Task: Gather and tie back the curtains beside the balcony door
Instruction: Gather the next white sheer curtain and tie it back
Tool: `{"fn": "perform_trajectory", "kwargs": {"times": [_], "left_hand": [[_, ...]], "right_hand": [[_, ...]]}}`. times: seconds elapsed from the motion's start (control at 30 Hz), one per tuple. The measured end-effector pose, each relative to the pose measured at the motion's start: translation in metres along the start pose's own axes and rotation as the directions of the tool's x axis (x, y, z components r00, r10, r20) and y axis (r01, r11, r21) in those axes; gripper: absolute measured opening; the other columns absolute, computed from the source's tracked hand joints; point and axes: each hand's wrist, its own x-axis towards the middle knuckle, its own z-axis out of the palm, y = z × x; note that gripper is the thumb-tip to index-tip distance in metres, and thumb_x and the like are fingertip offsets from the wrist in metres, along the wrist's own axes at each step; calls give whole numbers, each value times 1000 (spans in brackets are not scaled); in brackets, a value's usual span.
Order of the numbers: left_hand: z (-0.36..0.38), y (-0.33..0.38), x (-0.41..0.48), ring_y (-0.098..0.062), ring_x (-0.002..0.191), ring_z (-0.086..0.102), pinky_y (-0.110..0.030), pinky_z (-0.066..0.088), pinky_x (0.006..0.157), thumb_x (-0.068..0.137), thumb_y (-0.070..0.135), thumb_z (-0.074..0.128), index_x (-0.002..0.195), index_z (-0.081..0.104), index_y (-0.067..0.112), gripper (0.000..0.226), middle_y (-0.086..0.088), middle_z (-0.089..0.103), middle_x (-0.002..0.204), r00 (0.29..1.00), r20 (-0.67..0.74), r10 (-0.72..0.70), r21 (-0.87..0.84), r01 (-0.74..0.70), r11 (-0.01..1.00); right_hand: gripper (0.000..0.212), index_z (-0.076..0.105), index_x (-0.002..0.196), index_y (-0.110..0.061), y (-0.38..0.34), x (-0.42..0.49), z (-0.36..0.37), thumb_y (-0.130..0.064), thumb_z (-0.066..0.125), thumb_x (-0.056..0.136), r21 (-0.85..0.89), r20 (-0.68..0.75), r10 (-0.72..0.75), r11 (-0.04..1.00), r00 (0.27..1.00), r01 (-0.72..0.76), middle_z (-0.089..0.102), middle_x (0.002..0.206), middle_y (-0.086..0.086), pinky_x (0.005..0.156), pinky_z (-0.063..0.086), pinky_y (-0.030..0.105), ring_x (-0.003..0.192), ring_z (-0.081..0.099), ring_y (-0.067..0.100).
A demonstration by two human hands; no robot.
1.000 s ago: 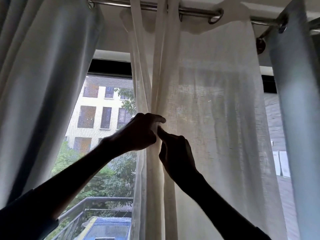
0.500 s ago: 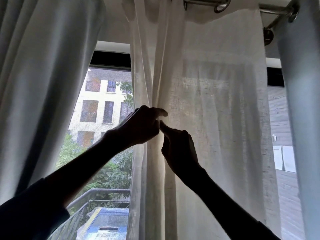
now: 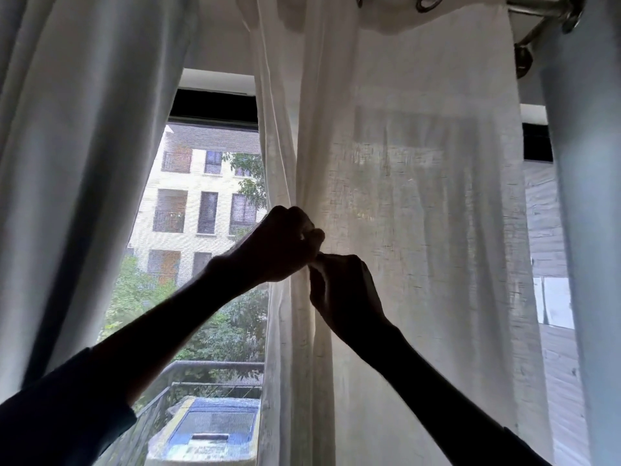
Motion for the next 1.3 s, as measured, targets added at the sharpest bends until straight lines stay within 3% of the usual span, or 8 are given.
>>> {"fn": "perform_trajectory", "kwargs": {"times": [0.2,0.33,0.5,0.63,0.8,1.03,1.17,1.3], "left_hand": [[15,-17,1,-2,68,68,-8,44,77,82,35,74,67,77,19,22,8,72,67,984,-170,-48,-48,41,998],[27,-25,1,-9,70,68,10,31,65,77,17,74,80,76,19,4,1,75,81,972,-177,-153,-70,143,987],[38,-22,-3,-15,80,65,-33,45,102,83,7,65,99,75,16,21,4,70,91,969,-240,-66,-39,58,998],[45,-24,-3,-19,94,70,-36,44,105,87,6,60,105,74,17,26,0,73,107,968,-248,-25,-39,15,999],[43,-24,-6,-18,95,71,-34,50,99,89,6,57,108,75,15,28,-1,73,112,970,-241,34,-13,-38,999],[37,-37,-8,-34,88,65,-33,46,76,88,8,53,82,69,7,17,-13,67,80,972,-233,-17,69,34,997],[33,-61,-12,-45,85,57,-45,25,70,85,29,25,81,59,-9,51,-31,57,76,946,-309,-99,139,148,979],[24,-61,-16,-29,63,61,-24,32,66,87,-1,53,60,52,18,33,-7,64,62,950,-311,-35,118,75,990]], "right_hand": [[26,72,116,-28,20,-3,-29,-39,66,94,231,116,99,965,988,-123,53,146,-7,105,49,29,127,56,3],[54,58,133,-11,64,3,-65,-38,71,88,-66,-244,283,949,927,-307,31,161,9,118,34,46,147,32,24],[126,-6,158,-4,104,16,-112,-77,59,78,-159,-194,624,741,757,-652,-6,166,18,125,4,45,154,-6,29],[124,12,156,-2,110,29,-113,-76,66,74,-103,-79,707,695,703,-711,41,151,20,112,36,44,139,41,35],[28,56,121,-6,95,46,-74,-22,54,98,-409,-49,514,772,857,-487,59,121,17,87,40,34,113,55,35],[36,55,128,-5,-21,90,-12,-11,53,92,-338,30,156,931,987,-137,65,117,16,86,45,38,108,61,37],[33,63,117,-1,-57,99,12,-13,49,89,-247,18,-127,961,992,128,70,95,16,69,48,38,87,68,39],[39,56,130,-5,-37,87,1,-13,56,92,-207,101,-29,977,994,49,68,105,17,76,48,38,97,66,38]]}}
